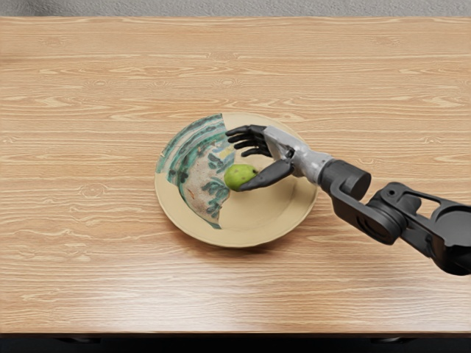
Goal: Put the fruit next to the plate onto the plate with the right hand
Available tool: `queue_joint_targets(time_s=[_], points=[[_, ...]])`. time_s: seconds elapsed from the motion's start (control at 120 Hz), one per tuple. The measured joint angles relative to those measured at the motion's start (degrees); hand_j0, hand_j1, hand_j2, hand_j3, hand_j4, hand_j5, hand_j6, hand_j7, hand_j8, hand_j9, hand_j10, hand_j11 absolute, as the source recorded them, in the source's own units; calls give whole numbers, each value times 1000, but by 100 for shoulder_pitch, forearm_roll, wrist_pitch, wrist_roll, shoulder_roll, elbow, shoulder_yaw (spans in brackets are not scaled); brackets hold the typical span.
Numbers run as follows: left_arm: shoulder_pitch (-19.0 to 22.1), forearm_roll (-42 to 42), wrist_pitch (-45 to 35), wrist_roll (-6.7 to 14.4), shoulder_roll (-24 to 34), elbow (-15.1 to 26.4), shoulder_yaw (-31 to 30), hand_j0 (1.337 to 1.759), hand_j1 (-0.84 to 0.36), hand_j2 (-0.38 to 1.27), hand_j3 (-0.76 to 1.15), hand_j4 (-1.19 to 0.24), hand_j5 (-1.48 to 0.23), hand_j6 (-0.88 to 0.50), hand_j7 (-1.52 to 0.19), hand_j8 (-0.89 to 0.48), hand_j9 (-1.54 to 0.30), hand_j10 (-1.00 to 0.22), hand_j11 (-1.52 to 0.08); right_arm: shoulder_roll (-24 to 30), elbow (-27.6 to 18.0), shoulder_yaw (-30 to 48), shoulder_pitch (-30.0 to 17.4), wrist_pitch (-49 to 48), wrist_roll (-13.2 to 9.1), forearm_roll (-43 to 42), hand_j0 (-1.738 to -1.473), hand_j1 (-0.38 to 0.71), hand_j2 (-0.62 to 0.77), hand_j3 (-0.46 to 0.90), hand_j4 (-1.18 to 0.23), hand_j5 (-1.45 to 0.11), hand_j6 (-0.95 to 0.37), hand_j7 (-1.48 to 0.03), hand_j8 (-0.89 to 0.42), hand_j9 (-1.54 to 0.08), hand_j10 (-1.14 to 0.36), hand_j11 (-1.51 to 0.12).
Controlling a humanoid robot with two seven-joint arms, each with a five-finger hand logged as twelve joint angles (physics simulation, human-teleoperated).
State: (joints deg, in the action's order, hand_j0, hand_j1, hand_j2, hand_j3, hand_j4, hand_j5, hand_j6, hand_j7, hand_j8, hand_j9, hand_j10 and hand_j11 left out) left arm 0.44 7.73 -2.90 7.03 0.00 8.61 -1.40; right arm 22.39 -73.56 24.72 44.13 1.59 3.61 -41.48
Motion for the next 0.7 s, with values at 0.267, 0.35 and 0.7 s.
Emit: queue_joint_targets(time_s=[0.267,0.35,0.7], points=[[3,1,12,1,0,0,-1,1658,346,1,0,-3,-4,-3,-4,-3,-4,-3,-4,1086,-169,347,652,-1346,-1012,369,-1658,-244,-9,0,-99,-131,-92,-129,-82,-132,-95,-130],[9,5,15,9,0,0,-5,1658,346,1,0,-3,-4,-3,-3,-3,-3,-3,-3,1719,-181,531,694,-2296,-1118,821,-1658,-272,-7,0,-72,-95,-68,-94,-61,-96,-70,-95],[53,17,26,57,0,8,-23,1658,346,1,0,-3,-3,-3,-3,-3,-3,-3,-3,3345,-132,625,451,-3613,-1202,2395,-1658,-317,-3,0,-30,-39,-30,-38,-28,-39,-30,-38]])
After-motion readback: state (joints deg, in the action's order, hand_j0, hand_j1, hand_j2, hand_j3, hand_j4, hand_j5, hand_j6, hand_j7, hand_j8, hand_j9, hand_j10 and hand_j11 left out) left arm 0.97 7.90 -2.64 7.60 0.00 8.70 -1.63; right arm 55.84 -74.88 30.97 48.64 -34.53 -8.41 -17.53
